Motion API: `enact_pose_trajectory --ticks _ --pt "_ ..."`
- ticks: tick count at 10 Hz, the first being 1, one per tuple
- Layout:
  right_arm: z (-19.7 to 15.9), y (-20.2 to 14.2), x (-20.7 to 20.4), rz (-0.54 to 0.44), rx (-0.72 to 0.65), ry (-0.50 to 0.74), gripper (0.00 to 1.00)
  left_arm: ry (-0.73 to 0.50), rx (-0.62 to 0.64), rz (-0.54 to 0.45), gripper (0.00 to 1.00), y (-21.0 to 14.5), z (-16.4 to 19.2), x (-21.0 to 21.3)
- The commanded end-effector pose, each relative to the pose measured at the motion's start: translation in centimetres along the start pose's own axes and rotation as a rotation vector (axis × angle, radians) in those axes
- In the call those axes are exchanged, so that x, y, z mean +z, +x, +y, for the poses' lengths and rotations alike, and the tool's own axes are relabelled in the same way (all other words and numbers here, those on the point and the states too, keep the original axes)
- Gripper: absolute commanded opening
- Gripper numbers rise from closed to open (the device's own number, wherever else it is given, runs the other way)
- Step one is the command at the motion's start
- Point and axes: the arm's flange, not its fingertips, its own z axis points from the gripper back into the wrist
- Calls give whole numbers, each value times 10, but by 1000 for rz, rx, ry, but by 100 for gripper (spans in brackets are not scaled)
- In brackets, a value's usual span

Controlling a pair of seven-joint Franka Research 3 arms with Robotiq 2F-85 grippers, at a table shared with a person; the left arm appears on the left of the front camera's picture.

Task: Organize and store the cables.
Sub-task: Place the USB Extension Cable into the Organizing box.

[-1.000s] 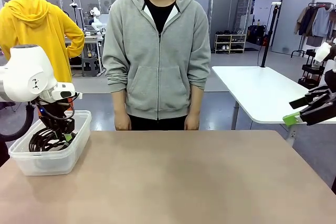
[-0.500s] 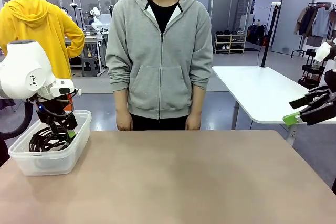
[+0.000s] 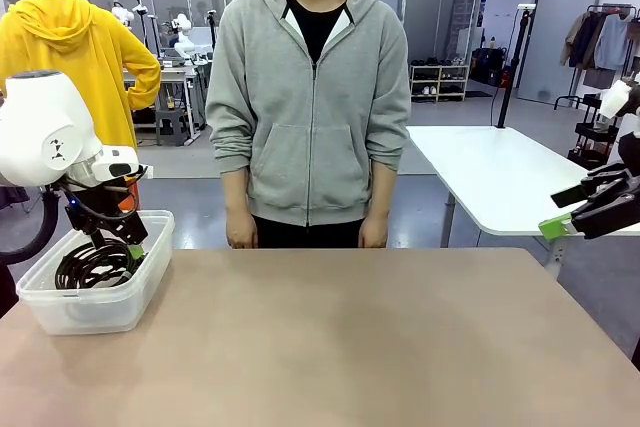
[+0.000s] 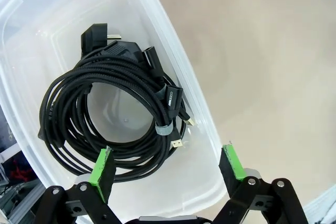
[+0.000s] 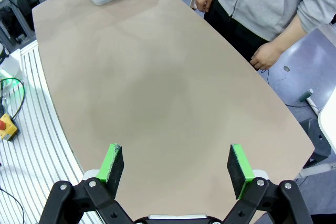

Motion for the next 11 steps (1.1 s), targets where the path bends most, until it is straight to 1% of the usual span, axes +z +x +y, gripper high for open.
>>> enact_pose_trajectory --ticks 1,11 --pt "0 0 -1 6 -11 -4 100 1 3 0 100 4 3 -2" --pt "0 0 -1 6 -11 -4 100 1 3 0 100 4 3 -2"
